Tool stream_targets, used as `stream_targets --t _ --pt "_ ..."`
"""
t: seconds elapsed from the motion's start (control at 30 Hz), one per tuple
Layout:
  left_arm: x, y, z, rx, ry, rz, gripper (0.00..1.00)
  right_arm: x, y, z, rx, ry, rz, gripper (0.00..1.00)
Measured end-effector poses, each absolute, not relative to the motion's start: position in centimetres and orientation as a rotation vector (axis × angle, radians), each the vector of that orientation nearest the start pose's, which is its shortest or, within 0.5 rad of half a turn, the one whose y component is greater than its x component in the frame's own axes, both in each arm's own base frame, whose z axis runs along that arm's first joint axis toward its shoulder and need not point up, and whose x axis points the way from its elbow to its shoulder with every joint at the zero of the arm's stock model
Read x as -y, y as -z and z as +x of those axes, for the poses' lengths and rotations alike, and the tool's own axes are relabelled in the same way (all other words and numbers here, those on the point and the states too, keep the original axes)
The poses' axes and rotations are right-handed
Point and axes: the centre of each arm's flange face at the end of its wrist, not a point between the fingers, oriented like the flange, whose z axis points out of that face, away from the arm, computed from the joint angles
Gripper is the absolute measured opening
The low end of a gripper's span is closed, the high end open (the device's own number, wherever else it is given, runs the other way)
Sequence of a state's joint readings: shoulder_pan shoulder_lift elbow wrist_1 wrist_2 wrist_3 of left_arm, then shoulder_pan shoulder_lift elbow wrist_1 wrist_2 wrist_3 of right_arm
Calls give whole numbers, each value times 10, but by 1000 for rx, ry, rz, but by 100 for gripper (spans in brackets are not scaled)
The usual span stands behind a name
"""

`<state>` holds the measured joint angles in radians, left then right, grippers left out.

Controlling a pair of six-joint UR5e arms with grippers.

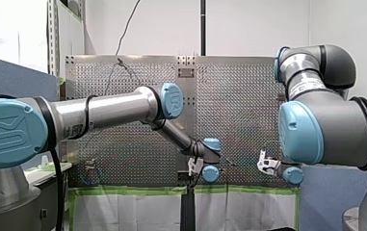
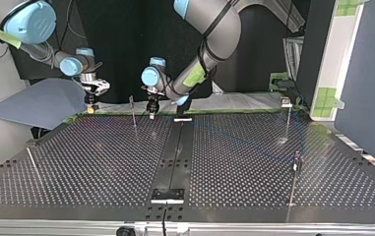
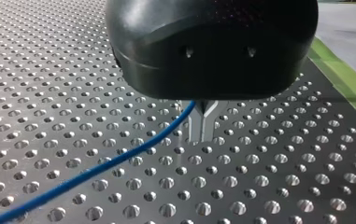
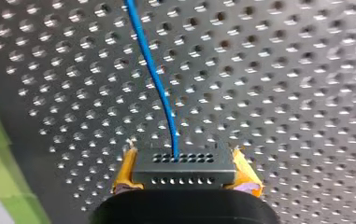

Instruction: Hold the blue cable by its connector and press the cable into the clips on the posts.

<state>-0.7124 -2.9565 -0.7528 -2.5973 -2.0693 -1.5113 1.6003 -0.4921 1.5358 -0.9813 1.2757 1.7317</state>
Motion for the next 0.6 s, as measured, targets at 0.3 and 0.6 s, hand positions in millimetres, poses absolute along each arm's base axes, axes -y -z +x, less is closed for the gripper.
stream_targets --t 0.3,0.6 --pt "608 73 574 -1590 104 227 0 675 74 185 1220 -1525 1439 0" --pt "609 61 568 -1589 94 236 93 676 73 188 1211 -1528 1444 0"
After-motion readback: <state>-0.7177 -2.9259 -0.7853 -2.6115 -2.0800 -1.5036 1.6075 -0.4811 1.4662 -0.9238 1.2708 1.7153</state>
